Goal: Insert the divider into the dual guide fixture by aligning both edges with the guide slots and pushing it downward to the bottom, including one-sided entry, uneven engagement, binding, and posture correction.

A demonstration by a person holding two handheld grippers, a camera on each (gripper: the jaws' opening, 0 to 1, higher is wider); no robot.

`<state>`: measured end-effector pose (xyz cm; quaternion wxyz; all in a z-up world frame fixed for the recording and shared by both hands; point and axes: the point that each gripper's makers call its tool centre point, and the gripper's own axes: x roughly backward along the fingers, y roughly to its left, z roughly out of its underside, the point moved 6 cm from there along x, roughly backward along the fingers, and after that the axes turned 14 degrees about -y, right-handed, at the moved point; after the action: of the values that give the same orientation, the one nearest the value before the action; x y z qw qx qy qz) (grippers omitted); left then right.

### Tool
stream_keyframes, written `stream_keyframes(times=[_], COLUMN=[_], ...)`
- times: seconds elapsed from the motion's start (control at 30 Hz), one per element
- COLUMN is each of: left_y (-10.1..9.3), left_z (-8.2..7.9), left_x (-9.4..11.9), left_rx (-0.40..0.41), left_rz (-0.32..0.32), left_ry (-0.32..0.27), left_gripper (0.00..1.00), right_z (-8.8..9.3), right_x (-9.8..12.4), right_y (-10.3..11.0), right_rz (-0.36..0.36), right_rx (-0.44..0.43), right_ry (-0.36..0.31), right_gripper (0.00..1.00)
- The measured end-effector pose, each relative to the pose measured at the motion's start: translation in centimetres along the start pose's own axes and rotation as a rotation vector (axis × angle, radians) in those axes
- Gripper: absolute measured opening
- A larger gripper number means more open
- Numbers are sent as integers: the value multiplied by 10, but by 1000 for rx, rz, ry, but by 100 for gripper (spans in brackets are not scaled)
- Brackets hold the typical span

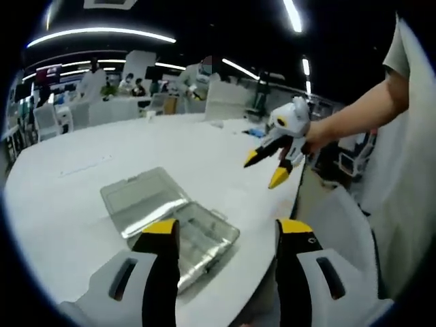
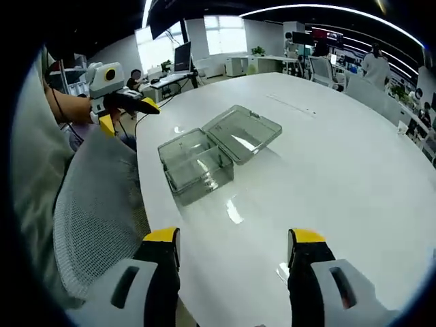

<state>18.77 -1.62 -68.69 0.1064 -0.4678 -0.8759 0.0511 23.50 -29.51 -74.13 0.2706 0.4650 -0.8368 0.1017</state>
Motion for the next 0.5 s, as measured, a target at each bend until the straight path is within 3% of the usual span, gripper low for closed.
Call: stream_keyframes(times=[0.5], left_y=[2], left_z=[0], left_x=[3], left_rx=[0], left_rz=[-20], left_ry=[17], left_gripper=[55], right_z=[30], right_x=[-5], right_y=[-33], right_rz=[-10], right_rx=[44], right_ry=[136], right_gripper=[57])
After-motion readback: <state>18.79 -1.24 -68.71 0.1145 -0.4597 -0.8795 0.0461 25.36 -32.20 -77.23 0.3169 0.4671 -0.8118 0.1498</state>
